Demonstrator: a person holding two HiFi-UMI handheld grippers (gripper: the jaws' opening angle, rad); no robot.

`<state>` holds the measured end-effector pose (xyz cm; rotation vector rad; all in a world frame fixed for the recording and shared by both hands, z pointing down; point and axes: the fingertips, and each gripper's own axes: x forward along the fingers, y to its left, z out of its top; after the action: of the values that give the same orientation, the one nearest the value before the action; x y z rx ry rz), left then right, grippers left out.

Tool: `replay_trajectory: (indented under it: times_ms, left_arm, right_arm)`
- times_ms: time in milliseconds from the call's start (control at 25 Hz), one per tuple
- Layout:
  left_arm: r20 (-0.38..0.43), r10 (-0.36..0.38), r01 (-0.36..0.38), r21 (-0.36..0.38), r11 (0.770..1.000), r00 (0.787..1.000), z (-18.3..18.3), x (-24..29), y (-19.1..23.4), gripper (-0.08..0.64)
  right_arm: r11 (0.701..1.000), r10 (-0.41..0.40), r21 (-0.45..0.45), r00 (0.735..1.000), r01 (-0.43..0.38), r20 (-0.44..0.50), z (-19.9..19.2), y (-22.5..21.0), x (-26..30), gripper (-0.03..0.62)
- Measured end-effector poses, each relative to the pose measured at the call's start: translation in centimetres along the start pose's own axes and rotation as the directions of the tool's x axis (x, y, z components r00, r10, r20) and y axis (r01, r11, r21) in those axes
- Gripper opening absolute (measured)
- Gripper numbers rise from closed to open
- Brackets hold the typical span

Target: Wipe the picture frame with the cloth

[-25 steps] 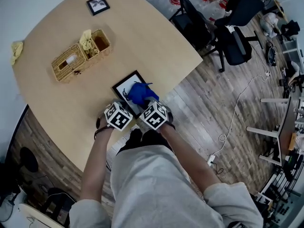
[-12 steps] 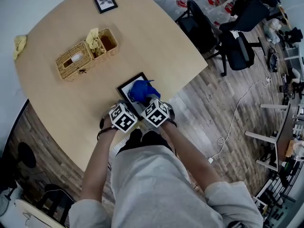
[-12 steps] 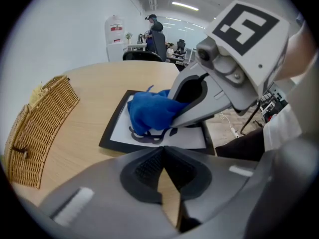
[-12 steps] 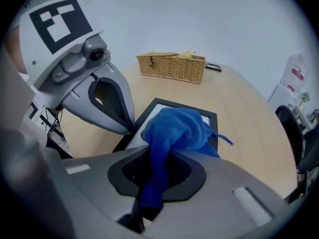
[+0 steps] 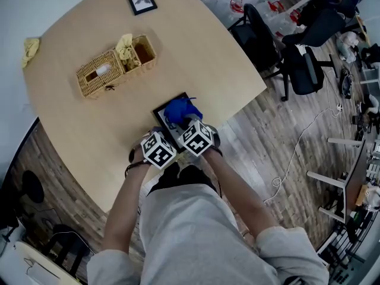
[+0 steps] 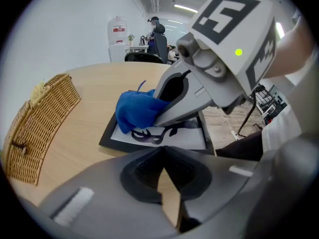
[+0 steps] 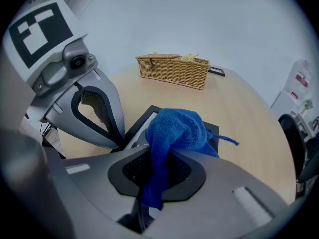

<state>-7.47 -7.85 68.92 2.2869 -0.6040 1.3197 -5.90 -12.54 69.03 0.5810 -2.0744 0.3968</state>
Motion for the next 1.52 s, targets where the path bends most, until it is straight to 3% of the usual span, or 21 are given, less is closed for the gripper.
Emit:
replay_trajectory:
  times_ms: [880, 1520]
  left_arm:
    - [-0.010, -0.028, 0.028, 0.030, 0.999, 1.000, -0.2, 0.0, 0.0, 0.052]
    - [0.008, -0.042, 0.042, 0.007, 0.999, 0.999, -0.2, -0.1, 0.1, 0.052]
  right_arm:
    - [0.998, -0.045, -0.042, 0.997, 0.048, 0.067, 3.5, -1.6, 2.0, 0.044]
    - [0.996, -0.089, -0.008, 0.985, 0.091, 0.145, 5.3, -2.8, 2.2, 0.046]
